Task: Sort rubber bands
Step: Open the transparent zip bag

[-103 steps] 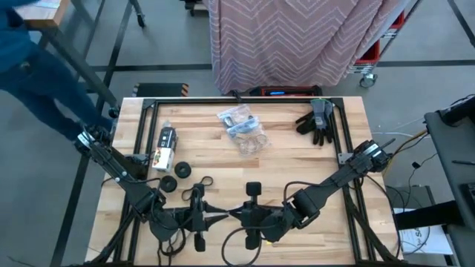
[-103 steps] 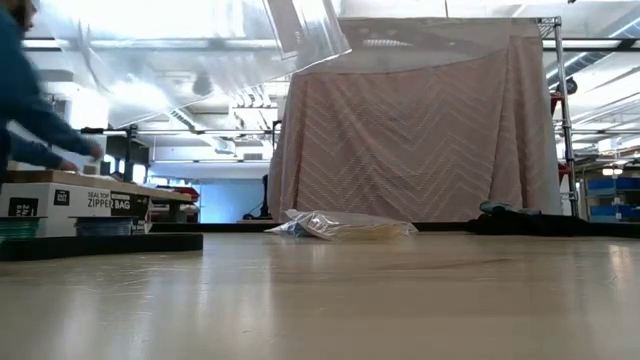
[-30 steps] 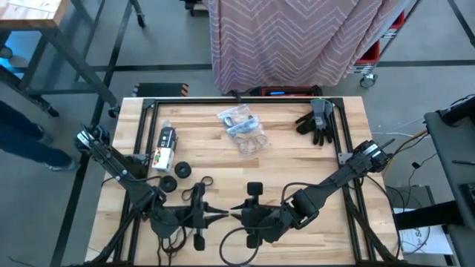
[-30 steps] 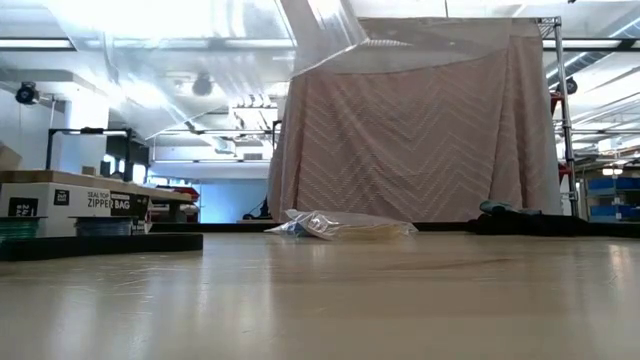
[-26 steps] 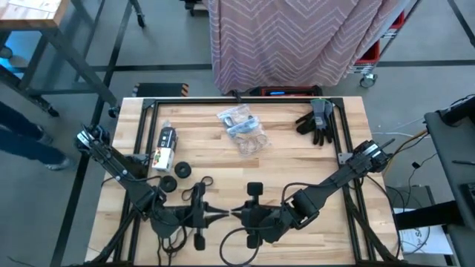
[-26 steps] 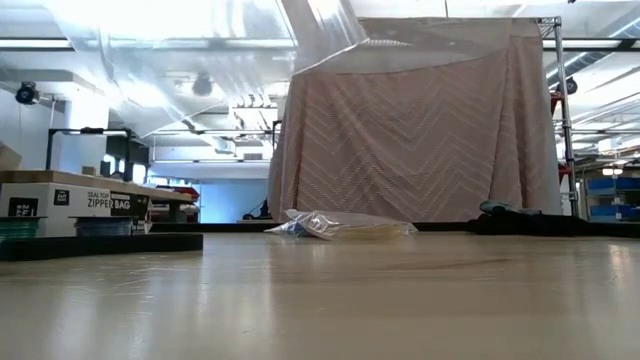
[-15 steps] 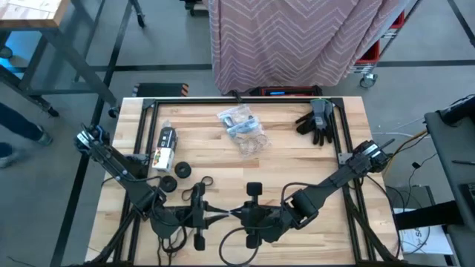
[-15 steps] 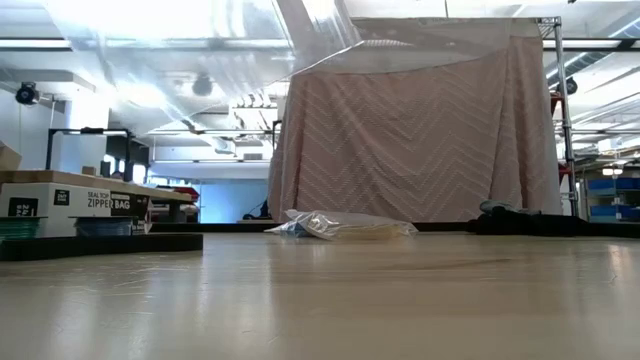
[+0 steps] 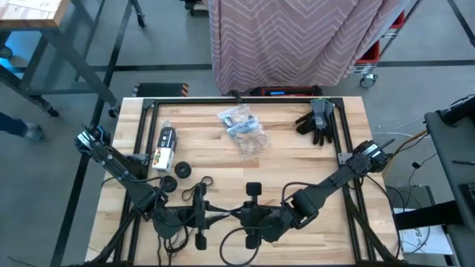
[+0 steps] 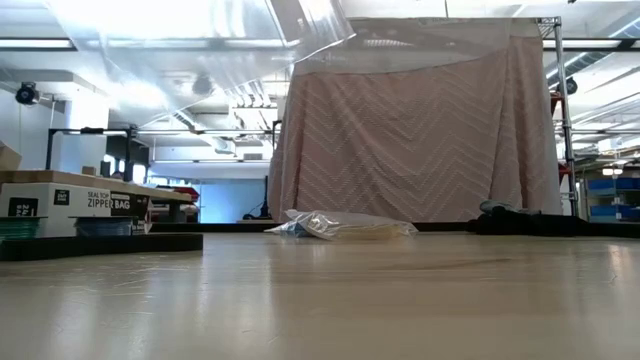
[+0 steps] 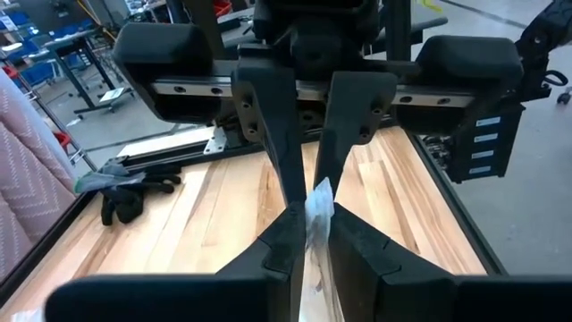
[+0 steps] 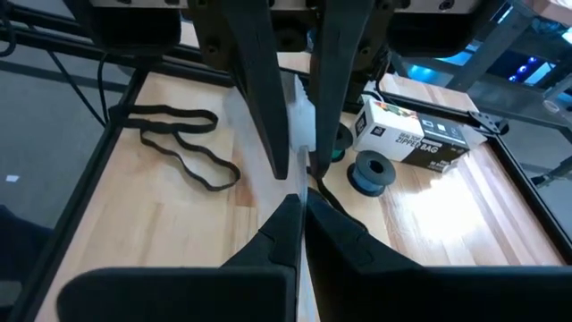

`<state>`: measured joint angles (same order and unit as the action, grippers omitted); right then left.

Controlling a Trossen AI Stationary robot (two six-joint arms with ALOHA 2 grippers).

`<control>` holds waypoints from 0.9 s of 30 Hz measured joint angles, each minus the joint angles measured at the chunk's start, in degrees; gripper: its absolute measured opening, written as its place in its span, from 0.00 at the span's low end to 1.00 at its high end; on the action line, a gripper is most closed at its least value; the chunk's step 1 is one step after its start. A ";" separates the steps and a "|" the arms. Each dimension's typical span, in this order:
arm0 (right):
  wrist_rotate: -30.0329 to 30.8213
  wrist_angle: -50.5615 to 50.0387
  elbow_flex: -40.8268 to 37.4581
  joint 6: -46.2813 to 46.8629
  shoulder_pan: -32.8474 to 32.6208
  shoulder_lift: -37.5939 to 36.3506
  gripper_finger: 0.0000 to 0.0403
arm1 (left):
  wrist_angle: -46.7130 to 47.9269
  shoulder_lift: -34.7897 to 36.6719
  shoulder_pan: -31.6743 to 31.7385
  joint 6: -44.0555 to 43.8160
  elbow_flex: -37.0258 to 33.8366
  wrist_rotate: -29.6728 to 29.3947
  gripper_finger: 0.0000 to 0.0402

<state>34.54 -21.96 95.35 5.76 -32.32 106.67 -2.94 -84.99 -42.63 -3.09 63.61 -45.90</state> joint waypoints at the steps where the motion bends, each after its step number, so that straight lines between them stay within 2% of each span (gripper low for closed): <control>1: 0.00 0.00 0.00 0.00 0.00 0.00 0.00 | -0.05 0.00 0.00 0.00 0.00 -0.01 0.09; 21: -0.07 -0.07 0.00 0.00 0.09 0.00 0.00 | -1.36 0.39 -0.81 2.64 0.37 -0.12 0.12; 27: -0.09 -0.10 0.00 -0.25 0.09 0.00 0.00 | -1.17 0.39 -0.76 2.62 0.37 -0.14 0.05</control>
<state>34.46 -22.05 95.35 5.51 -32.23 106.67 -4.11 -84.60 -43.40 -0.47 63.99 -46.04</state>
